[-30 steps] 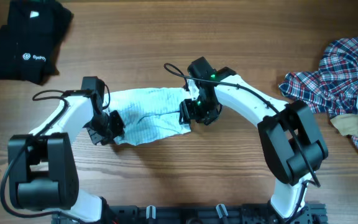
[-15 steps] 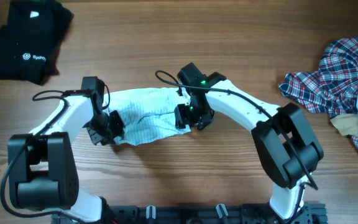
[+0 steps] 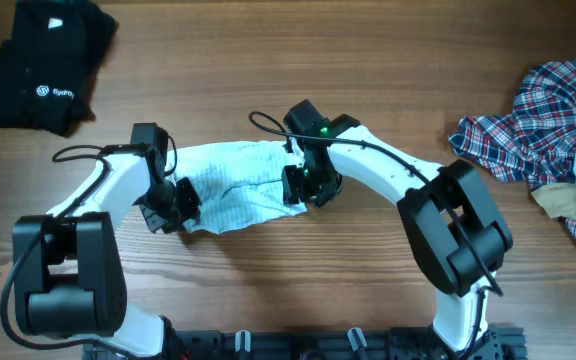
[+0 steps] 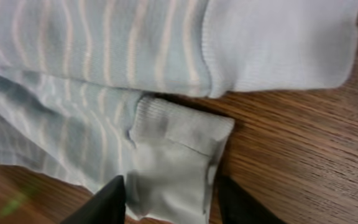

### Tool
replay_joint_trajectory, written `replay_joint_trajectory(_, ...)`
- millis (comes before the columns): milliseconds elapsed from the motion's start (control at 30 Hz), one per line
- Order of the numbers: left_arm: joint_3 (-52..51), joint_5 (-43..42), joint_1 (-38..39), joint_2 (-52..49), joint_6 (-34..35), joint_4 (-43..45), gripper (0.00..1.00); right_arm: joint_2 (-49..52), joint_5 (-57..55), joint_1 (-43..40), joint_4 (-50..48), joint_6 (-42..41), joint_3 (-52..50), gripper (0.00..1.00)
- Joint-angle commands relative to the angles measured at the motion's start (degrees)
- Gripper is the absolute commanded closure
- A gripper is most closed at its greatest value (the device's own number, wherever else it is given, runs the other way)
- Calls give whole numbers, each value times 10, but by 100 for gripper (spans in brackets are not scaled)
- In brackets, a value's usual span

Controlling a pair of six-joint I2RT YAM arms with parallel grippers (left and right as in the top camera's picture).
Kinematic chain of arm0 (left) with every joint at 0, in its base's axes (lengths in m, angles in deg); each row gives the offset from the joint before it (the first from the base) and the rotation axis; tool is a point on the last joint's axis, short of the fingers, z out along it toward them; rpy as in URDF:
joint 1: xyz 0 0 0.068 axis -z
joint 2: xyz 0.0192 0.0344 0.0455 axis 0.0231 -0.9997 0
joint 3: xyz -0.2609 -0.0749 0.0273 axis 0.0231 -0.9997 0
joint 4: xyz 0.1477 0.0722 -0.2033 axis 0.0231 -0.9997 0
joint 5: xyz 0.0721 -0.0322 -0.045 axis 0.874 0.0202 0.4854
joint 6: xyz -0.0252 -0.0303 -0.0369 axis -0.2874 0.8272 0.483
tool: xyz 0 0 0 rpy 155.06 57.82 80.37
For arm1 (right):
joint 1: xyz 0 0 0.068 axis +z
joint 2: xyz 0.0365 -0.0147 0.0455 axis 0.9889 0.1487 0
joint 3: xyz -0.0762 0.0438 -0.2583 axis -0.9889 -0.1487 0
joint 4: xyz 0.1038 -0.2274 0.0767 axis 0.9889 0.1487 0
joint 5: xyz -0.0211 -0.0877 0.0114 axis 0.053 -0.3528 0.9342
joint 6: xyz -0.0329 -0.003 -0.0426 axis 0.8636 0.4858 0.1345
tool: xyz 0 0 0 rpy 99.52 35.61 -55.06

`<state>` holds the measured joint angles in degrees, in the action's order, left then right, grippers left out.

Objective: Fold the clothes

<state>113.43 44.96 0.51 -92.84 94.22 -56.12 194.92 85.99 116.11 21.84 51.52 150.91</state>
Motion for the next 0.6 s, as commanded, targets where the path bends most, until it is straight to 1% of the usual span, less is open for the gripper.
replay_joint_trajectory(0,-4,-11,-2,-13,-3,5,73,42,-19,2,3,-11,-15,62)
replay_joint_trajectory(67,-4,-11,-2,-13,-3,8,80,42,-18,2,3,-11,-15,74)
replay_joint_trajectory(100,-4,-11,-2,-13,-3,8,85,42,-18,2,3,-12,-15,79)
replay_joint_trajectory(133,-4,-11,-2,-13,-3,8,92,42,-19,2,3,-14,-15,86)
replay_joint_trajectory(167,-4,-11,-2,-13,-3,8,96,42,-19,2,5,-17,-14,91)
replay_joint_trajectory(233,-4,-11,-2,-13,-3,4,96,38,-19,2,10,-18,-11,96)
replay_joint_trajectory(367,10,-11,-2,-12,-4,-19,96,19,-32,2,22,-16,4,96)
replay_joint_trajectory(400,20,-11,-2,-9,-19,-24,96,8,-32,2,22,-15,10,96)
replay_joint_trajectory(567,50,-11,-2,-4,-21,-32,96,-7,-36,-2,20,-4,15,96)
